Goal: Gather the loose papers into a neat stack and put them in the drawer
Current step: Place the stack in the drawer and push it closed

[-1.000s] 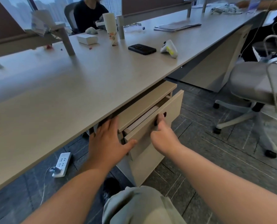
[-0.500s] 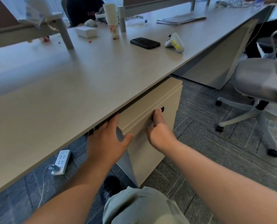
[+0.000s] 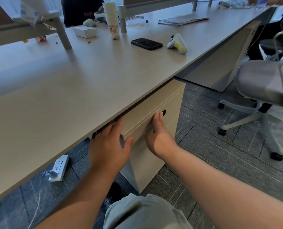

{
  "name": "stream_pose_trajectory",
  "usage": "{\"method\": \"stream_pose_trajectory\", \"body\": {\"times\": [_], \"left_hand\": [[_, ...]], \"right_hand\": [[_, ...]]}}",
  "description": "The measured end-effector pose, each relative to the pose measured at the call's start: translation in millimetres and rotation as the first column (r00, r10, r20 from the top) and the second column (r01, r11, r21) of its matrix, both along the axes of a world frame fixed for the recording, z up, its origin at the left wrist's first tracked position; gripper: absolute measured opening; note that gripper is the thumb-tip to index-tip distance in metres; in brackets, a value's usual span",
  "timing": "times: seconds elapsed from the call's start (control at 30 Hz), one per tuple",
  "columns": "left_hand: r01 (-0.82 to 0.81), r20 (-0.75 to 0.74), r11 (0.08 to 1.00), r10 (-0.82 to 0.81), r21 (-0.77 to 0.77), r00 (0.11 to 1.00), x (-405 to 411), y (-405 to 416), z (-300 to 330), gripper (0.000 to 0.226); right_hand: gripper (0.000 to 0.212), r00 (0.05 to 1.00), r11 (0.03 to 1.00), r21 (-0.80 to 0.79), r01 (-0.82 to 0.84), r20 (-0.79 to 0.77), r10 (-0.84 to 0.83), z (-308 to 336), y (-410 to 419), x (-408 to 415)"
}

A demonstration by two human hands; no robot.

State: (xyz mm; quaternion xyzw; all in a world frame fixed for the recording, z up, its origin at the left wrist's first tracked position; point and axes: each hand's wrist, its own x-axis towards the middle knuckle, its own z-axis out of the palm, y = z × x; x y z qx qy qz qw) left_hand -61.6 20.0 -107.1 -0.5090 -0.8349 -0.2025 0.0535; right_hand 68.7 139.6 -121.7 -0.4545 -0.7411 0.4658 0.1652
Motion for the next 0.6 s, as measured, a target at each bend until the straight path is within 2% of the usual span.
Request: {"method": "stream_pose_trajectory", "body": {"times": [0.3, 0.43, 0.53, 0.6], "left_hand": [[0.017, 0.023, 1.000, -0.018, 0.020, 1.000, -4, 3, -9, 0.075], [0.011, 0.061, 1.000, -0.009, -0.024, 0.998, 2, 0, -7, 0.076], [0.006, 0.066, 0.997, 0.000, -0.082, 0.998, 3, -4, 6, 0.073], [0.005, 0.124, 0.997, 0.005, -0.079, 0.992, 8, -9, 19, 0.068]], "right_hand": [[0.087, 1.000, 1.000, 0.025, -0.002, 0.026, 0.001, -2, 2, -1], [0.086, 1.000, 1.000, 0.001, -0.023, 0.017, 0.023, 3, 2, 3], [0.080, 0.998, 0.998, -0.061, -0.013, -0.066, 0.009, 20, -5, 11], [0.076, 0.992, 0.999, -0.036, 0.019, -0.124, -0.023, 32, -14, 21]]}}
